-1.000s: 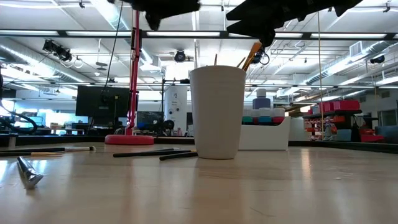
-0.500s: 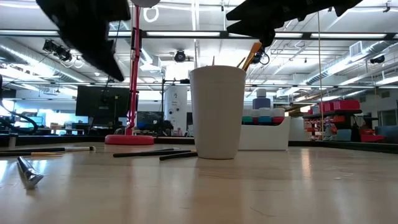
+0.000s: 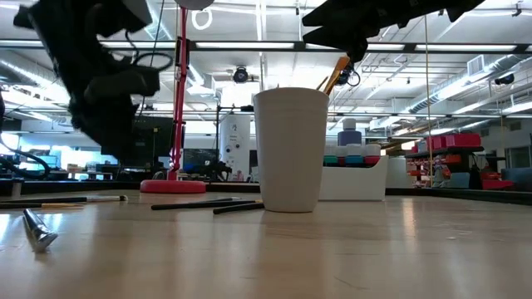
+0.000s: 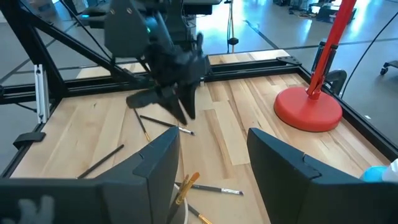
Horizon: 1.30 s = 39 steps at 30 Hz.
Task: Pick & Place Paint Supplies
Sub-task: Put the silver paint brush into the white cup
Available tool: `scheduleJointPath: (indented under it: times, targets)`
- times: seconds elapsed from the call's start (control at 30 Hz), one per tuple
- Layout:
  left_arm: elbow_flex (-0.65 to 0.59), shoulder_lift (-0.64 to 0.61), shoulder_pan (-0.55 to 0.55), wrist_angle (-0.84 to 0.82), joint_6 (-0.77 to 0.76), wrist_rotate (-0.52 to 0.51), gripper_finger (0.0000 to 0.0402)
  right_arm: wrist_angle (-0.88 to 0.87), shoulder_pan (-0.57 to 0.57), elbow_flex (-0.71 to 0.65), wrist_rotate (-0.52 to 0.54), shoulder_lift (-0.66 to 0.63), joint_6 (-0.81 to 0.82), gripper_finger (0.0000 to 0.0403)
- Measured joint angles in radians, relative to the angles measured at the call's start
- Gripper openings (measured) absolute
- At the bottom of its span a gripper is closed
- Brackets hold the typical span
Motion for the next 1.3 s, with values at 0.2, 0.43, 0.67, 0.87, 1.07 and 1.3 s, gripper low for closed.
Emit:
scheduleJointPath:
  times: [0.2, 0.43, 0.67, 0.87, 1.07, 1.3]
  targets:
    - [-0.123, 0.0, 0.021, 0.123, 0.059, -0.018, 0.0111, 0.003, 0.0, 0.0, 0.0, 0.0, -0.003, 0.0194]
    - [-0.2, 0.0, 0.023, 0.205, 0.043, -0.008, 0.0111, 0.003, 0.0, 0.0, 0.0, 0.0, -0.007, 0.0194]
    - [-0.221, 0.001, 0.023, 0.287, 0.053, 0.012, 0.0111, 0.003, 0.0, 0.0, 0.0, 0.0, -0.008, 0.0194]
    - [-0.221, -0.004, 0.021, 0.367, 0.164, 0.032, 0.0111, 0.003, 0.0, 0.0, 0.0, 0.0, -0.008, 0.0194]
    - [-0.22, -0.001, 0.007, 0.454, 0.302, 0.115, 0.0111, 0.003, 0.0, 0.0, 0.0, 0.0, -0.008, 0.0194]
    - [-0.221, 0.0, 0.008, 0.412, 0.268, 0.102, 0.0111, 0.003, 0.0, 0.0, 0.0, 0.0, -0.008, 0.0194]
